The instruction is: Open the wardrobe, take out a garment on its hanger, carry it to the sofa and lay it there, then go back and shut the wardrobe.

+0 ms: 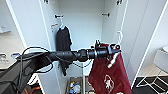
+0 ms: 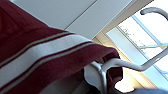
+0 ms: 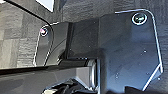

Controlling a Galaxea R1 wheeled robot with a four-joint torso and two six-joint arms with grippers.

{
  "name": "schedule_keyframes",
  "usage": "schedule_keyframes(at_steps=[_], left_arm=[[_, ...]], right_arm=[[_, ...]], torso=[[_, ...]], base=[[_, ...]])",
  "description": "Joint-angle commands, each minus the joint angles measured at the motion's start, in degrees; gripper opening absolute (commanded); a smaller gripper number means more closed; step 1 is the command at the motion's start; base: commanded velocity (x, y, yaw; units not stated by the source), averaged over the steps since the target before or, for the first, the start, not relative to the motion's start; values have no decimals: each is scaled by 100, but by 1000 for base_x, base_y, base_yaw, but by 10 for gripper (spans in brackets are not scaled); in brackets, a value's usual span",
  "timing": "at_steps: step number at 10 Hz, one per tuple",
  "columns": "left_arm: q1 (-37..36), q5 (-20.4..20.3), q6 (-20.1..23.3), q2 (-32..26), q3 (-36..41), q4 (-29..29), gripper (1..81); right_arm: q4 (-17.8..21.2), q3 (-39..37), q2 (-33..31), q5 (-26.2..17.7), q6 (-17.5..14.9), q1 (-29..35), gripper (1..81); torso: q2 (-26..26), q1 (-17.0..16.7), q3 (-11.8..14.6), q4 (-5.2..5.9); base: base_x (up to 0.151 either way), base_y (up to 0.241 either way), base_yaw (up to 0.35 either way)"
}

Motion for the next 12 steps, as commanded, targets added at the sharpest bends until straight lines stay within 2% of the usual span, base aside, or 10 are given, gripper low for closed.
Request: schedule_keyframes(at_steps=[1,12], left_arm=[[-1118,-373,162,31,10,120,10],[-1118,-444,162,23,27,120,10]], right_arm=[[40,19,-4,-268,12,265,811],[48,10,-4,-268,12,265,811]], torso=[[0,0,0,0],[0,0,0,0]], base=[[0,0,0],[0,0,0]])
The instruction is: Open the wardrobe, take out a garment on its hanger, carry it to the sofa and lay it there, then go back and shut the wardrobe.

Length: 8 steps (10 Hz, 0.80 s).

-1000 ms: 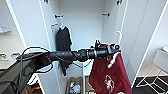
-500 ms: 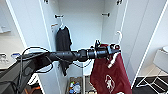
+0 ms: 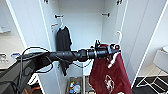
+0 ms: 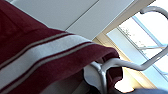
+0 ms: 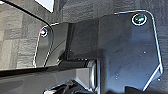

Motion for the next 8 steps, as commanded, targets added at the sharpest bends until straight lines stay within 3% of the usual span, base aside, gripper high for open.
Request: schedule_keyframes(at_steps=[1,3,8], left_arm=[[-1131,-430,179,25,47,122,10],[-1131,-421,179,-1,47,131,10],[-1131,-439,179,-45,82,122,10]], right_arm=[[46,10,-4,-259,12,250,811],[46,-8,-4,-259,38,258,811],[46,-25,-4,-259,73,258,811]], torso=[[0,0,0,0],[0,0,0,0],[0,0,0,0]], base=[[0,0,0],[0,0,0],[0,0,-127]])
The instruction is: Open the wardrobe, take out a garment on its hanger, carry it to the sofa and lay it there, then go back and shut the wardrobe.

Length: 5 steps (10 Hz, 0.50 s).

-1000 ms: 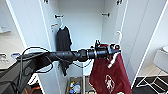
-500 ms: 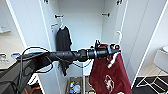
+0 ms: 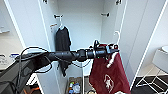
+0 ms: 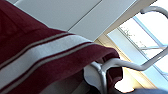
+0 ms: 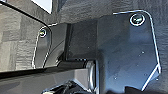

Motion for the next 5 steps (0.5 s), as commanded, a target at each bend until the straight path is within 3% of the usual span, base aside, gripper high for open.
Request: schedule_keyframes(at_steps=[1,5], left_arm=[[-1131,-447,171,40,73,122,10],[-1131,-447,162,14,109,122,10]], right_arm=[[38,11,-2,-265,12,234,811],[38,11,-2,-265,12,243,811]], torso=[[0,0,0,0],[0,2,0,0]], base=[[0,0,-132],[0,0,-136]])
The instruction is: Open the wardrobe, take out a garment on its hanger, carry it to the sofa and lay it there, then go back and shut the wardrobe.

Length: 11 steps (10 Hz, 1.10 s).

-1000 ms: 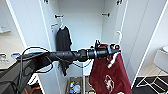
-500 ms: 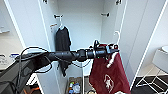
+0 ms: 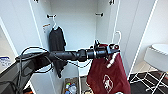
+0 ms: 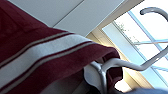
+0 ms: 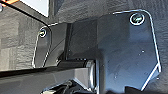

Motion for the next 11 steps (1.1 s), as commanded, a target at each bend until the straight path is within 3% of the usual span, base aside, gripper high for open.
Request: schedule_keyframes(at_steps=[1,11], left_arm=[[-1131,-444,162,9,84,122,10],[-1123,-453,144,-26,190,131,10]], right_arm=[[33,14,7,-259,12,250,811],[25,5,16,-259,12,250,811]], torso=[[0,0,0,0],[-2,0,0,0]], base=[[0,0,-146],[0,0,-163]])
